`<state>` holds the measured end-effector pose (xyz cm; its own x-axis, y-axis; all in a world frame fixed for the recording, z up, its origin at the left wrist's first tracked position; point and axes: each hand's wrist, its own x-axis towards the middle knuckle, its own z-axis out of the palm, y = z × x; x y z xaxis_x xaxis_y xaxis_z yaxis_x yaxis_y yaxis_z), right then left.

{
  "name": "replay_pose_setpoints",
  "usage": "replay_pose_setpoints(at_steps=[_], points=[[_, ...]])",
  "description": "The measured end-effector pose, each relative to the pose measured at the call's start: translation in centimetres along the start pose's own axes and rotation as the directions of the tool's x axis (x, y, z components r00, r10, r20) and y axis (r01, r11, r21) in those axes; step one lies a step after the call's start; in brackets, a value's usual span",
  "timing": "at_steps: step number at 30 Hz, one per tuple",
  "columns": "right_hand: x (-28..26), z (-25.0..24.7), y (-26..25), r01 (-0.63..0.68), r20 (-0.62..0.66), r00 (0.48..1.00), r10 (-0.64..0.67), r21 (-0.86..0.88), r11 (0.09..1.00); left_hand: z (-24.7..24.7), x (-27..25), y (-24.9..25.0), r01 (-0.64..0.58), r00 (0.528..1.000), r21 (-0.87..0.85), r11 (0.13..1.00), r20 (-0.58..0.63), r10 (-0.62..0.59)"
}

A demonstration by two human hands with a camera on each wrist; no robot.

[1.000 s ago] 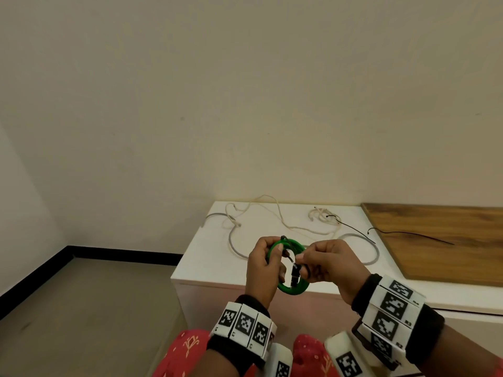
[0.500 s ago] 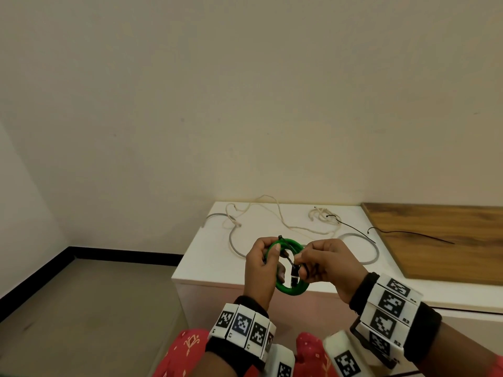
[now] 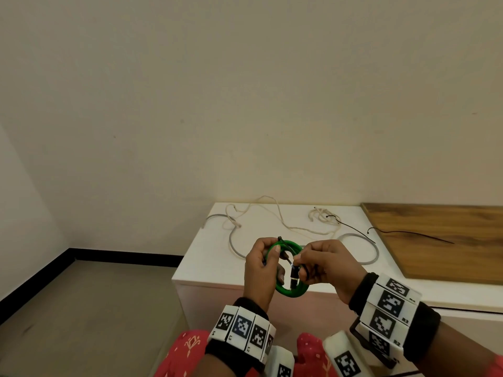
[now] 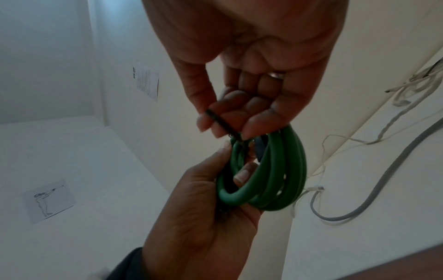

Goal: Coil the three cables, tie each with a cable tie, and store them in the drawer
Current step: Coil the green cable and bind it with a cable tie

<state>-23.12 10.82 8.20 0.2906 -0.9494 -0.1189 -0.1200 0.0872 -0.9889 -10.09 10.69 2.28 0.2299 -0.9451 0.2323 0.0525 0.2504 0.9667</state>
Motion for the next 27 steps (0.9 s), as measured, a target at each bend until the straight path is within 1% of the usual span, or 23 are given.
replay_pose_setpoints(at_steps=[12,16,23,27], points=[[0.27,-0.01,0.29,-0.007,-0.017,1.000,0.007,0.002,1.000,0.10,-0.13,-0.15,0.022,1.000,-0.018,1.000,-0.012,-0.022],[0.31,-0.07,0.45,-0.011,-0.017,1.000,0.011,0.009,1.000,0.08,-0.22,-0.15,0.021,1.000,-0.022,1.000,0.002,-0.021],[0.42,-0.14,0.62,-0.009,-0.020,1.000,0.009,0.006,1.000,0.03,-0.31,-0.12,-0.026,0.999,0.040,0.999,0.042,0.025],[0.57,-0.46,0.65,0.003,-0.033,0.999,-0.002,0.008,1.000,0.12,-0.60,-0.29,-0.090,0.992,0.108,0.990,0.097,0.079]])
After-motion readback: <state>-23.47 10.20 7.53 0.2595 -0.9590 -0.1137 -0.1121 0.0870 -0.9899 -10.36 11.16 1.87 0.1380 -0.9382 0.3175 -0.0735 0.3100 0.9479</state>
